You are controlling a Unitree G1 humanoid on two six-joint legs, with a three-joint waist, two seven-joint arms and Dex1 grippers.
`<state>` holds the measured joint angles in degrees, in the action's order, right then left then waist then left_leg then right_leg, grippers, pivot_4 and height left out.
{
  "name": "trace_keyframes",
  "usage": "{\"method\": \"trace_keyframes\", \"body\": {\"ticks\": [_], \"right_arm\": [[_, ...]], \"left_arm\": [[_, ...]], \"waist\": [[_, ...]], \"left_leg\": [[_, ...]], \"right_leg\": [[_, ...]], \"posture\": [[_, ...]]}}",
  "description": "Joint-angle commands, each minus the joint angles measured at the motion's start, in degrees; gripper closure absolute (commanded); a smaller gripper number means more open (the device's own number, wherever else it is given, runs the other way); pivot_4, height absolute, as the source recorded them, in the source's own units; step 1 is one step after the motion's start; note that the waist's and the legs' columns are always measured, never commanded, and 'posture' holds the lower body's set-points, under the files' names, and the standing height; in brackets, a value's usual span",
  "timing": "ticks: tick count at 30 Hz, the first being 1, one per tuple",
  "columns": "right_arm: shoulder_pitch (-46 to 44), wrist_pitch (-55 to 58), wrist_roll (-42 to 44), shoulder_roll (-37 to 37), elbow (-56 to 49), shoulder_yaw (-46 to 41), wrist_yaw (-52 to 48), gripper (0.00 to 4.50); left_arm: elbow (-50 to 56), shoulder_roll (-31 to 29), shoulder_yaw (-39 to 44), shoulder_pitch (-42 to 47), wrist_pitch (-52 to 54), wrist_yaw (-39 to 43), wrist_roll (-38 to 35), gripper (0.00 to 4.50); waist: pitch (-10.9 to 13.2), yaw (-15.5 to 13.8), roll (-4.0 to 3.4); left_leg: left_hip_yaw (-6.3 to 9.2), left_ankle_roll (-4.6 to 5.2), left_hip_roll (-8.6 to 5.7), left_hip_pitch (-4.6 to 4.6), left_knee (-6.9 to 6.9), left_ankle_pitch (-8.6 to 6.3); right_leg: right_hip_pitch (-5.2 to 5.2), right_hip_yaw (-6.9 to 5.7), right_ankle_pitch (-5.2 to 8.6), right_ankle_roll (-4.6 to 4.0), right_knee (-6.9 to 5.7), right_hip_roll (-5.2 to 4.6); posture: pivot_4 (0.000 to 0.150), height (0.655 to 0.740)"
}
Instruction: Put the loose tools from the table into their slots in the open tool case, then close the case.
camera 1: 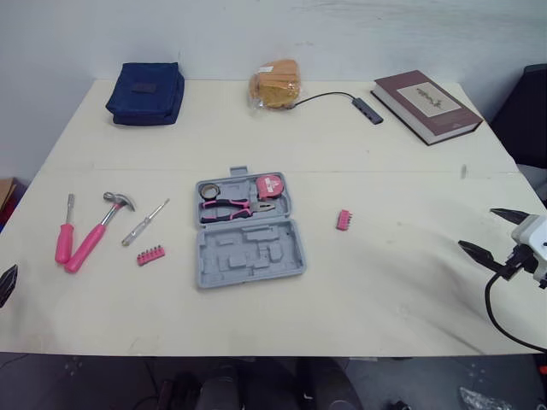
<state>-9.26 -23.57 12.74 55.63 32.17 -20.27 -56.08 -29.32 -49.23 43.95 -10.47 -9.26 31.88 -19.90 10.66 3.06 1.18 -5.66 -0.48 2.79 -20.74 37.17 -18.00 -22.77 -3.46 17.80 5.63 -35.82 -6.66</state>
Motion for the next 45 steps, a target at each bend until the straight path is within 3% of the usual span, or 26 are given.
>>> {"method": "trace_keyframes", "body": {"ticks": [1,4,7,9,12,13,16,21,24,32,39,45], "right_arm": [[0.7,2.6,2.8,-1.2,-4.8,-0.4,-0.5,0.00],[-0.7,8.7,6.4,-3.6,-12.7,1.7,-1.5,0.00],[-1.8,12.2,7.9,-4.9,-16.9,2.8,-2.4,0.00],[-4.5,16.4,9.5,-6.6,-20.0,4.8,-2.0,0.00],[-10.8,21.2,8.7,-10.0,-22.2,10.6,-2.7,0.00],[-12.4,21.6,7.4,-10.6,-22.0,12.4,-3.2,0.56],[-18.3,24.1,3.7,-13.3,-20.4,18.8,-3.9,1.88],[-25.0,24.0,-1.2,-17.6,-15.5,24.5,-3.2,4.48],[-27.4,22.1,-4.4,-19.7,-11.9,27.3,-3.2,4.50],[-32.7,18.5,-10.6,-26.5,-1.9,31.4,0.0,4.50],[-36.0,13.8,-16.2,-28.5,4.0,34.1,2.3,4.50],[-37.4,11.9,-16.2,-31.3,6.5,33.8,3.0,4.50]], "left_arm": [[4.3,-0.1,1.2,0.6,2.8,4.0,-4.8,0.03],[12.6,1.2,-0.9,-0.2,6.7,12.3,-10.5,0.03],[17.6,1.4,-3.9,-1.1,7.0,14.6,-8.8,0.03],[22.0,1.8,-6.8,0.2,9.2,13.1,-7.6,0.03],[27.3,2.0,-14.4,4.1,11.3,7.2,-0.1,0.03],[28.3,2.3,-16.1,5.4,12.7,5.9,0.9,0.00],[34.8,4.0,-21.4,9.6,20.1,6.3,-2.4,0.85],[39.4,5.2,-27.6,16.6,31.9,2.8,-1.9,3.24],[40.0,6.7,-30.4,19.5,36.3,1.0,-1.1,4.43],[36.7,9.7,-36.2,23.5,41.5,-0.9,2.2,4.43],[31.3,13.2,-39.9,27.1,39.7,-0.4,4.8,4.43],[27.3,15.4,-42.1,30.3,36.5,1.1,6.6,4.43]], "waist": [[0.0,0.0,0.00],[0.0,0.0,0.02],[0.0,0.0,-0.08],[0.0,-0.1,-0.09],[0.0,0.0,-0.09],[0.0,-0.1,-0.09],[0.0,-0.1,-0.09],[0.0,-0.7,-0.09],[0.0,-1.0,-0.09],[0.0,-1.1,-0.08],[0.0,-1.3,-0.08],[0.0,-1.2,-0.08]], "left_leg": [[0.00,0.00,0.00,0.00,0.00,0.00],[0.05,-0.03,0.03,-0.01,0.03,0.01],[0.04,-0.04,0.02,0.00,0.04,0.02],[0.04,-0.02,0.01,-0.01,-0.01,0.03],[0.04,0.01,0.01,-0.01,0.05,0.05],[0.05,0.01,0.02,-0.01,0.07,0.06],[0.07,0.03,0.00,-0.05,0.07,0.10],[0.01,-0.25,-0.04,-0.70,0.19,0.32],[-0.14,-0.24,-0.03,-0.74,0.23,0.36],[-0.30,-0.17,-0.06,-0.74,0.48,0.35],[-0.28,-0.17,-0.04,-0.75,0.68,0.35],[-0.30,-0.17,-0.05,-0.73,0.77,0.35]], "right_leg": [[0.00,0.00,0.00,0.00,0.00,0.00],[0.02,-0.01,-0.01,-0.01,-0.02,0.00],[0.01,0.03,-0.02,-0.03,-0.07,-0.01],[0.00,0.02,-0.02,-0.03,-0.04,0.00],[0.00,0.03,-0.02,-0.03,-0.07,0.05],[0.01,0.03,-0.03,-0.04,-0.08,0.06],[0.00,0.00,-0.05,-0.03,-0.11,0.06],[-0.61,-0.01,-0.08,0.01,-0.25,0.11],[-0.66,-0.02,-0.08,0.02,-0.29,0.23],[-0.71,0.04,-0.12,0.09,-0.27,0.32],[-0.72,0.06,-0.12,0.09,-0.63,0.31],[-0.71,0.09,-0.12,0.09,-0.68,0.31]], "posture": [[0.150,0.7400],[0.150,0.7400],[0.150,0.7400],[0.150,0.7400],[0.150,0.7400],[0.150,0.7400],[0.150,0.7400],[0.150,0.7400],[0.150,0.7400],[0.150,0.7400],[0.150,0.7400],[0.150,0.7400]]}}
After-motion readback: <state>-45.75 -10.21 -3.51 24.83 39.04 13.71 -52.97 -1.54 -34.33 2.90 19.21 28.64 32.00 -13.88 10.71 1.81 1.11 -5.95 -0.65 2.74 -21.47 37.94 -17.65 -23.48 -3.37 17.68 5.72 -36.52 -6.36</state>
